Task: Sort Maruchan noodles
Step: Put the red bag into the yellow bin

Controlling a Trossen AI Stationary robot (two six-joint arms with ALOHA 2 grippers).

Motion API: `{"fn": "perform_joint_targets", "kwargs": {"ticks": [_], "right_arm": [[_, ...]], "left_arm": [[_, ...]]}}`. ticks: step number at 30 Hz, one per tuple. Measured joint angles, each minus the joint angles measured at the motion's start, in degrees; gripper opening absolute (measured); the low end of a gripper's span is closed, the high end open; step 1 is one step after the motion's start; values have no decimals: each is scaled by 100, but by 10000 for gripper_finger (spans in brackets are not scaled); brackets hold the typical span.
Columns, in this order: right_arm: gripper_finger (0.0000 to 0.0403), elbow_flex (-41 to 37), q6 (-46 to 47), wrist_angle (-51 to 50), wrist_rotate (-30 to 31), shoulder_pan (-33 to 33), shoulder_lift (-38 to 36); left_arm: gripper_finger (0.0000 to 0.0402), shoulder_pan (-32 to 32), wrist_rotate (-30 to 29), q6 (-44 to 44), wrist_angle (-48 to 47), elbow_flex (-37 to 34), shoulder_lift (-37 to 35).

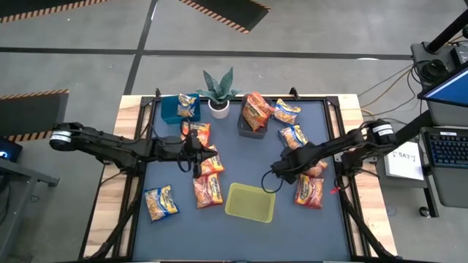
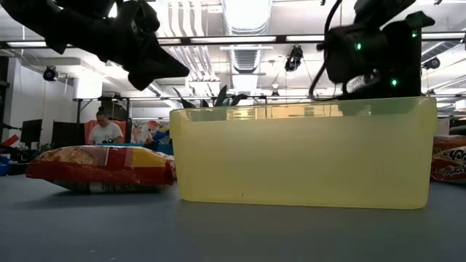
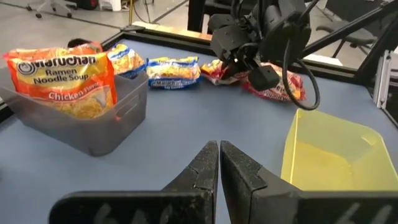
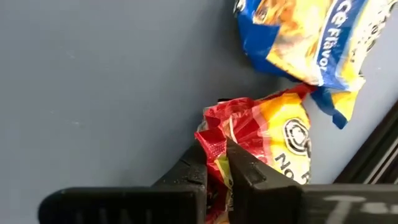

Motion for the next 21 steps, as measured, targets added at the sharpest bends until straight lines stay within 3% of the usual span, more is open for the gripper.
{"fn": "perform_joint_targets", "kwargs": {"ticks": [8, 15, 21], "right_arm": [[13, 0, 52, 496, 195, 0, -923], [13, -76, -782, 3087, 385, 2, -1269], [13, -103, -1535, 4860, 389, -13, -587]], "left_arm": [[0, 0, 0, -96, 192, 0, 0], [0, 0, 0, -180, 341, 0, 0], [0, -1, 0, -352, 488, 0, 0]]}}
